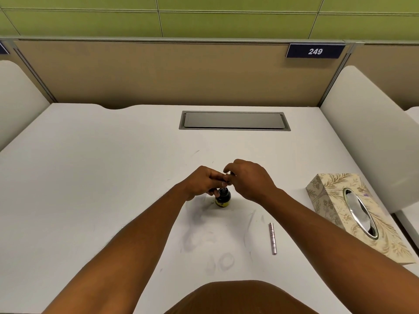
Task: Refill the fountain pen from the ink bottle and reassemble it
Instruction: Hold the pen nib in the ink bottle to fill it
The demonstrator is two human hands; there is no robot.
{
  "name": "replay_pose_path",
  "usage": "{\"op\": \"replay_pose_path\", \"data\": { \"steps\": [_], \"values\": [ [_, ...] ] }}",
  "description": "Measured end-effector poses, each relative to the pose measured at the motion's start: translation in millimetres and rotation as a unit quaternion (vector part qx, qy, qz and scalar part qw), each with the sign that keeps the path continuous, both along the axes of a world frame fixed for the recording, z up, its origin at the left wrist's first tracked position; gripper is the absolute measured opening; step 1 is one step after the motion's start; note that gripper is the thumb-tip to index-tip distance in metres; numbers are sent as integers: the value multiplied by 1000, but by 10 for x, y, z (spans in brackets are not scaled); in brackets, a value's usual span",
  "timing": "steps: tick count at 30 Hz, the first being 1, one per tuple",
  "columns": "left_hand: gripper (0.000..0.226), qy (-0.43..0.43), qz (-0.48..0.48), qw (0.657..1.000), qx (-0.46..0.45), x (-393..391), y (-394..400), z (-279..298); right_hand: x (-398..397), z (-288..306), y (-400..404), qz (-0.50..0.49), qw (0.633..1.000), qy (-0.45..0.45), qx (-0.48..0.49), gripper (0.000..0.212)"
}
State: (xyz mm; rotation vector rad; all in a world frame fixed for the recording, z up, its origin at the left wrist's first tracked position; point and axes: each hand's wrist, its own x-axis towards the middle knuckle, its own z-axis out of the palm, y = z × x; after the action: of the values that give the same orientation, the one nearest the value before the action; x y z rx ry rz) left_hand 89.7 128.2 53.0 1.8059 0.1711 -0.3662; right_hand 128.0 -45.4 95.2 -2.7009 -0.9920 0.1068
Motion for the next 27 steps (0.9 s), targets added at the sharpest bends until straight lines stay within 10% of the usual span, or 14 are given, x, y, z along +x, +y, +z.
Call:
{"op": "replay_pose_path", "data": {
  "steps": [27],
  "values": [
    [18,3,-10,1000,10,-15,21,-23,0,-35,2,20,1000,21,0,22]
  ]
}}
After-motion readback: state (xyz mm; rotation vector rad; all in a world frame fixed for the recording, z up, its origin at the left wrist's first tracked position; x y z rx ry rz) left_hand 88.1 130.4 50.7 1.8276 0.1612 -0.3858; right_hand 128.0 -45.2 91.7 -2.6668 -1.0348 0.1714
